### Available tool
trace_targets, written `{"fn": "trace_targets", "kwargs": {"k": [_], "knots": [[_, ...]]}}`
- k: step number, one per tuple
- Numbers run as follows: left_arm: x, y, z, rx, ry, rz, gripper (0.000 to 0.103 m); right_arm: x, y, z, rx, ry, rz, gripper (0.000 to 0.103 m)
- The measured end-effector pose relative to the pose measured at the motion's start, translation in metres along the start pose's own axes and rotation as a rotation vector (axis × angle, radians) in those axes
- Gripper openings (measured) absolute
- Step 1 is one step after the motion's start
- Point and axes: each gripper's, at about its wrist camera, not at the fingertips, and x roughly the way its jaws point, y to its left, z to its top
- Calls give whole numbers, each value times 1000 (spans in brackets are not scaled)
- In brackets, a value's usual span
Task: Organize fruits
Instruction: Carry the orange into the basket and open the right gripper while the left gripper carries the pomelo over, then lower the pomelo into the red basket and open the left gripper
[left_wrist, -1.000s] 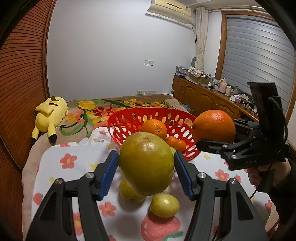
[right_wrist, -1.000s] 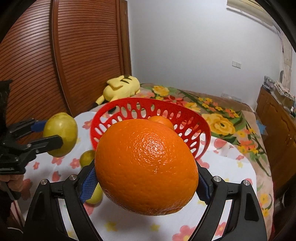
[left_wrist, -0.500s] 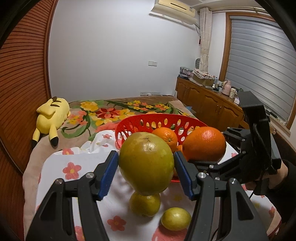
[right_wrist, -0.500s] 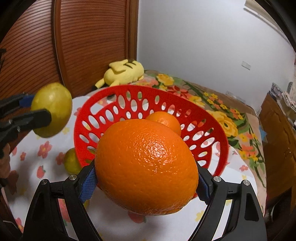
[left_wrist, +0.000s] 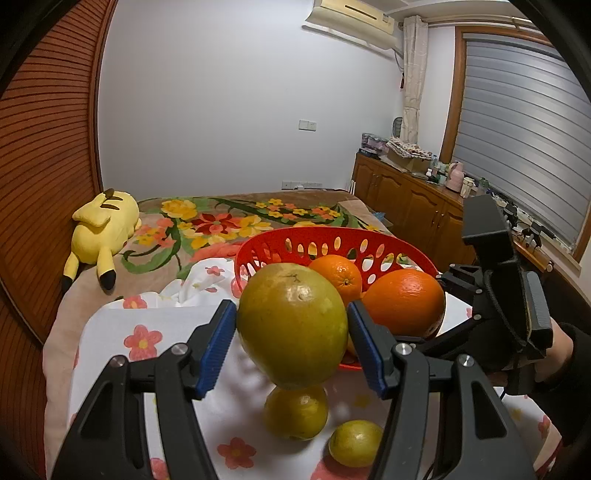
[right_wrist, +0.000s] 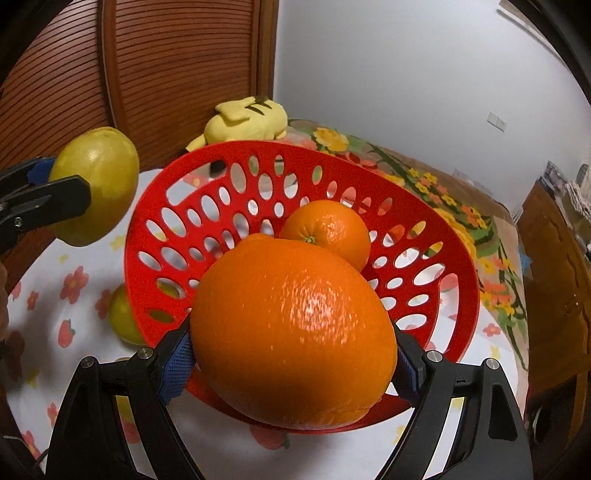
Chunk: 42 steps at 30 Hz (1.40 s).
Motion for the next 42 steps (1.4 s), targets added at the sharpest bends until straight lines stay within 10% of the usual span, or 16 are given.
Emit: {"fn": "trace_targets", "kwargs": {"k": [21, 42], "knots": [[33, -10, 8, 33, 38, 0, 61, -66, -31, -16, 110, -183, 3, 89], [83, -30, 12, 82, 126, 18, 62, -74, -44, -48, 143, -186, 7, 89]]}}
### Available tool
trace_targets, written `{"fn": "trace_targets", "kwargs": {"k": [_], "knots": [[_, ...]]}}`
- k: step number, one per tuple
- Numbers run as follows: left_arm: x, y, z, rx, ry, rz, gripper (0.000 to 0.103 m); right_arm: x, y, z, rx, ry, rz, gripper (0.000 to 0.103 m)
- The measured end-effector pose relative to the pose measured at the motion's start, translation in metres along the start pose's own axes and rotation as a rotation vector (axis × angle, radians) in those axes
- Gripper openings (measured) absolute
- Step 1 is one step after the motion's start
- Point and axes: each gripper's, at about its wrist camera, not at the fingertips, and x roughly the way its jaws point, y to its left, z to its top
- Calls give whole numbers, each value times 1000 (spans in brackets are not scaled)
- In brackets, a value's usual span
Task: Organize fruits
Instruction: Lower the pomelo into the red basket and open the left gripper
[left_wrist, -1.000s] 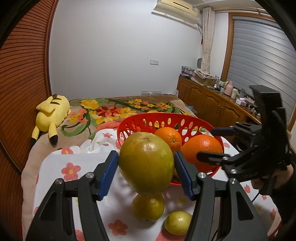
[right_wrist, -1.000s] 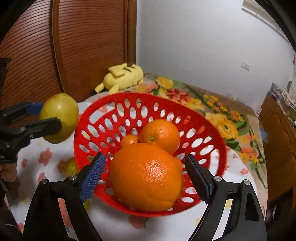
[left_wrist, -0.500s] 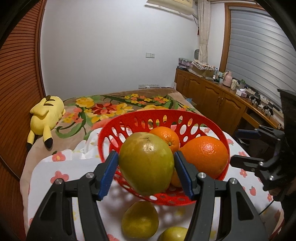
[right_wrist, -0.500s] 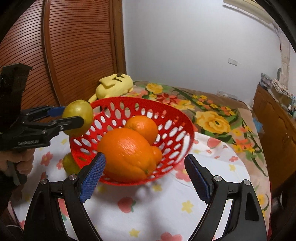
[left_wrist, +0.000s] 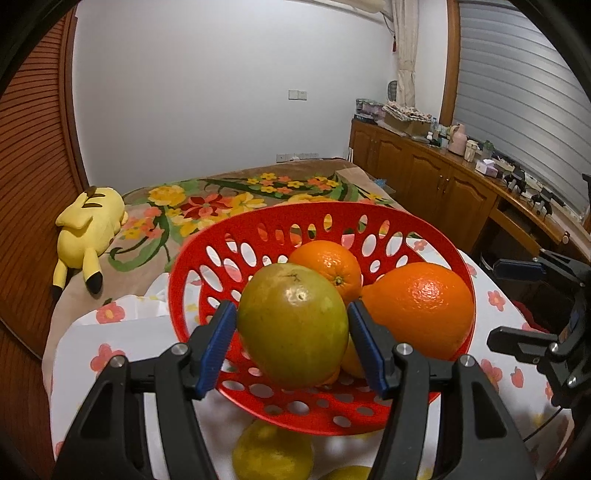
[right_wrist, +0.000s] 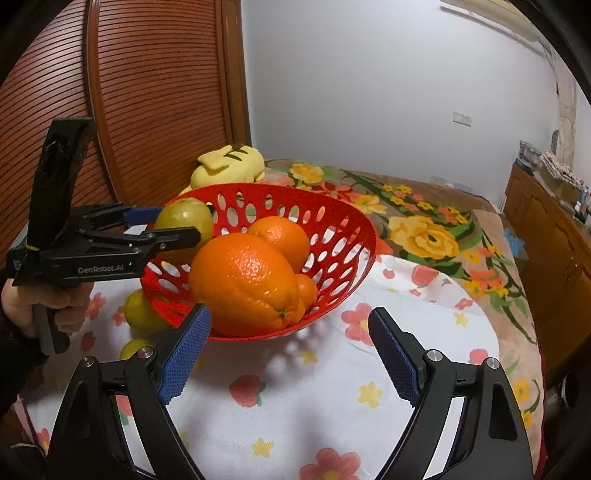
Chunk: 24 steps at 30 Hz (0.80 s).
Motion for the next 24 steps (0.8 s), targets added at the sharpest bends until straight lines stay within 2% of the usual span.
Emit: {"fn": "trace_targets", "kwargs": {"k": [11, 24], "knots": [[-32, -2, 3, 12, -60, -1, 65, -7, 11, -9, 7, -1, 14, 89], [-78, 12, -28, 4, -68, 26, 67, -17, 44, -28, 19, -18, 3, 89]]}}
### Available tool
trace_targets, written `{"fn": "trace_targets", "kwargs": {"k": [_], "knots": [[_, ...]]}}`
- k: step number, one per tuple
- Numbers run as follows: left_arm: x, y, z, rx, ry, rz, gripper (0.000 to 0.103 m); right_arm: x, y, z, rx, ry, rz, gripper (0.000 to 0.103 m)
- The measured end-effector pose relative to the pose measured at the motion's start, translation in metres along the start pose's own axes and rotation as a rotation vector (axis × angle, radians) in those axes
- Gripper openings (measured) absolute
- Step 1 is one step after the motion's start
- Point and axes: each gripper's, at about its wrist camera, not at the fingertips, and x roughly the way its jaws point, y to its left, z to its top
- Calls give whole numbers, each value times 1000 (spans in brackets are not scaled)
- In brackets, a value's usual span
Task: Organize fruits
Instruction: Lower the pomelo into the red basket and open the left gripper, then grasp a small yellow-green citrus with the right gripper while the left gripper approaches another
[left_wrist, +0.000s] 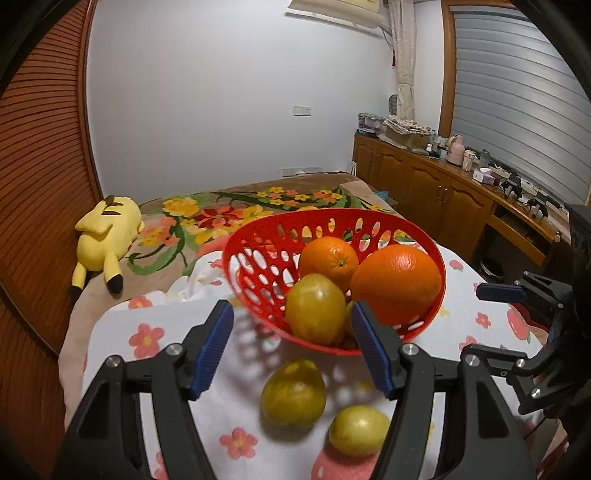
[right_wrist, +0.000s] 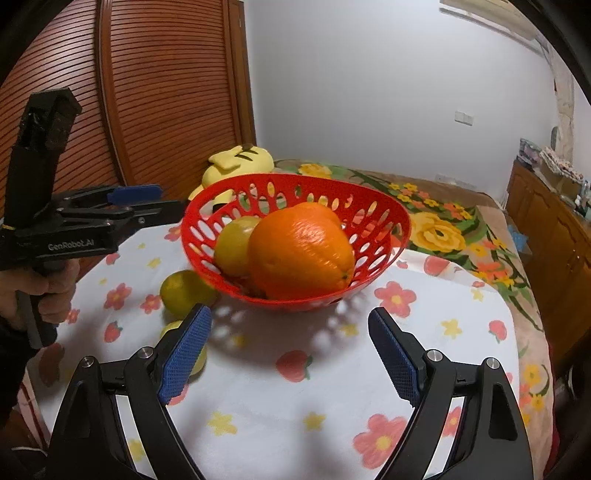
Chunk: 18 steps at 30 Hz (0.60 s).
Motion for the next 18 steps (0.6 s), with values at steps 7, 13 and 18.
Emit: {"fn": "trace_targets", "kwargs": {"k": [7, 13, 18], "knots": [[-13, 7, -23, -17, 13, 18, 69, 2, 13, -16, 30, 8, -1, 89], [-24, 14, -45, -42, 28, 32, 70, -1, 24, -25, 54, 6, 6, 89], [-29, 17, -61, -51, 41, 35, 70, 2, 34, -31, 65, 16, 22, 89]]}}
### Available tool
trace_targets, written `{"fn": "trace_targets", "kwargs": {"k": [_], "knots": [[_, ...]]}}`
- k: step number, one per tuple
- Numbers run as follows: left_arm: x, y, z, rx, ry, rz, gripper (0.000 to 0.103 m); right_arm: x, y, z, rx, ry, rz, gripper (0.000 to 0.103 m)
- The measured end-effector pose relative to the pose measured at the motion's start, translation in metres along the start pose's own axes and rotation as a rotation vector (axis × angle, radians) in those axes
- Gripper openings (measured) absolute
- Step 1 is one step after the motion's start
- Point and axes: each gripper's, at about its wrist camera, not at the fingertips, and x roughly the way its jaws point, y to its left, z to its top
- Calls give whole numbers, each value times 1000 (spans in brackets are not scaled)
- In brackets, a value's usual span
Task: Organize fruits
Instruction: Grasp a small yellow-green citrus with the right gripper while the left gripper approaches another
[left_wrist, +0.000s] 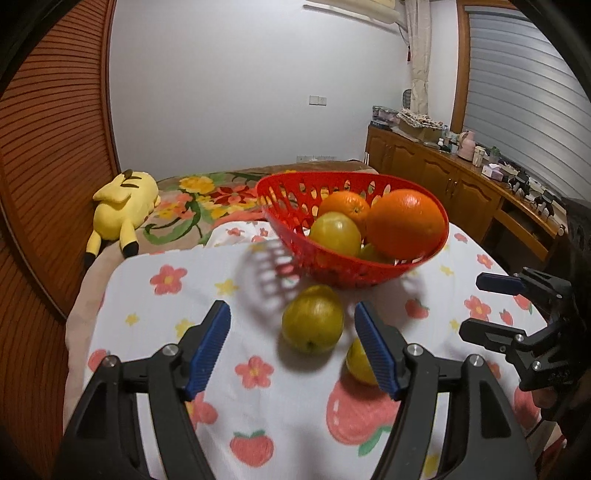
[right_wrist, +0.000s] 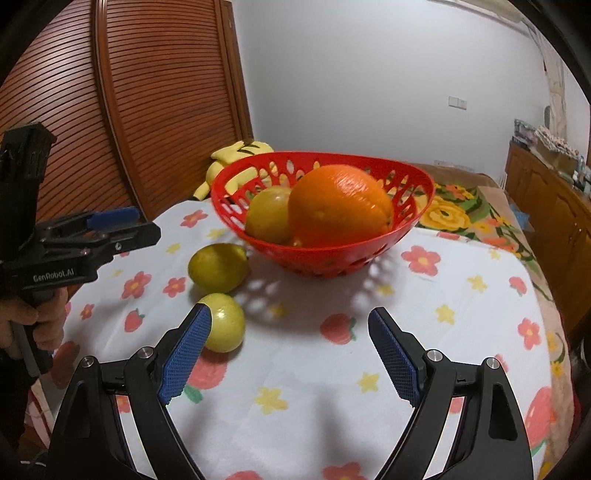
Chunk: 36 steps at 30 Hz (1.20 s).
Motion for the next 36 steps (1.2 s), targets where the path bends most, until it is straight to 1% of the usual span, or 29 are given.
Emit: {"fn": "trace_targets", "kwargs": {"k": [4, 10, 17, 24, 29, 32, 34, 36], "knots": [[3, 7, -9, -14, 16, 3, 70, 11, 8, -2, -2, 20, 18, 89], [6, 15, -18, -32, 28, 7, 70, 36, 21, -4, -14, 66, 46, 83], [9, 19, -25, -38, 38, 7, 70, 63, 37, -2, -33, 114, 83, 78], [12, 22, -28, -49, 45, 7, 70, 80, 44, -3, -47, 164, 101, 65], [18, 20, -30, -51, 57, -1, 70, 84, 43, -2, -34, 178, 120, 62], [22, 17, -31, -46, 64, -2, 70, 85, 44, -2, -40, 188, 125, 58], [25, 16, -31, -46, 68, -2, 70, 87, 47, -2, -45, 192, 140, 51], [27, 16, -31, -48, 73, -6, 70, 86, 49, -2, -61, 195, 141, 51]]}}
